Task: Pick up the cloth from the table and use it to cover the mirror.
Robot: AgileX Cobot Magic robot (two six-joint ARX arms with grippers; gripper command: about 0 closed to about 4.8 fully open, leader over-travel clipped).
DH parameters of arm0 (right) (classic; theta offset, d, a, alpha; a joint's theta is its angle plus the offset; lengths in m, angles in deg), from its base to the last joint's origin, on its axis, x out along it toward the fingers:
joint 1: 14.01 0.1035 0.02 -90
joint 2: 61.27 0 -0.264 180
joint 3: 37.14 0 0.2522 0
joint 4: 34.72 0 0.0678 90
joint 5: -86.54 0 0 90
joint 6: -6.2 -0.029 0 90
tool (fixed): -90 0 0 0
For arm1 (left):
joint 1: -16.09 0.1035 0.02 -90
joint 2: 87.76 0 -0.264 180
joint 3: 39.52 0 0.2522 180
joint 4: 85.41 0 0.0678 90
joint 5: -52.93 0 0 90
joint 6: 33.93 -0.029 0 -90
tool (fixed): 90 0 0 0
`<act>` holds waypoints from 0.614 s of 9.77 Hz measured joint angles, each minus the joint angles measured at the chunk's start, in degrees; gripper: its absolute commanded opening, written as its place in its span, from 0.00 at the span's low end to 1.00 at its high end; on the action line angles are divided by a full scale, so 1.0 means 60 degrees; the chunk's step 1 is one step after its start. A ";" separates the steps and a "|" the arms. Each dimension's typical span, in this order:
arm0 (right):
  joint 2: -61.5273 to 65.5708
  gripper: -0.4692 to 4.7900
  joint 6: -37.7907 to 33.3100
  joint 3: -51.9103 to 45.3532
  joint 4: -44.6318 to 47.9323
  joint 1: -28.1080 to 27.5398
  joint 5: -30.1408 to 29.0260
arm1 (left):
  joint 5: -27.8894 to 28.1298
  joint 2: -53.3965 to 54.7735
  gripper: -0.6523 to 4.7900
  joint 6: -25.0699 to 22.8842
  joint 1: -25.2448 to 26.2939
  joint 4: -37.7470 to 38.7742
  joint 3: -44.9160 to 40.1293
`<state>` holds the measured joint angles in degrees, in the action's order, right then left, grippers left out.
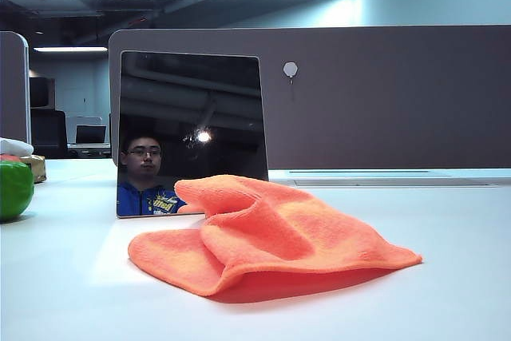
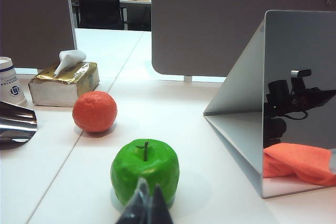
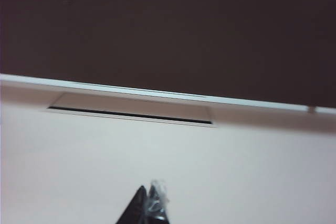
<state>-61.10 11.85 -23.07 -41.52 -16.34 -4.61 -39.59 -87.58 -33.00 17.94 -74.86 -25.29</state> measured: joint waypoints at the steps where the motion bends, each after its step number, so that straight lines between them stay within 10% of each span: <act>1: 0.0000 0.08 -0.0087 0.0000 0.0000 0.0000 0.0135 | 0.0000 0.0000 0.11 0.0000 0.0000 0.0000 0.0000; 6: 0.0000 0.11 -0.0189 0.0000 0.0000 0.0022 0.0182 | -0.0073 0.0000 0.11 0.0168 0.0000 0.0018 0.0000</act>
<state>-61.10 10.72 -23.07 -41.52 -16.21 -3.52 -40.03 -87.58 -32.00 17.94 -74.75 -25.29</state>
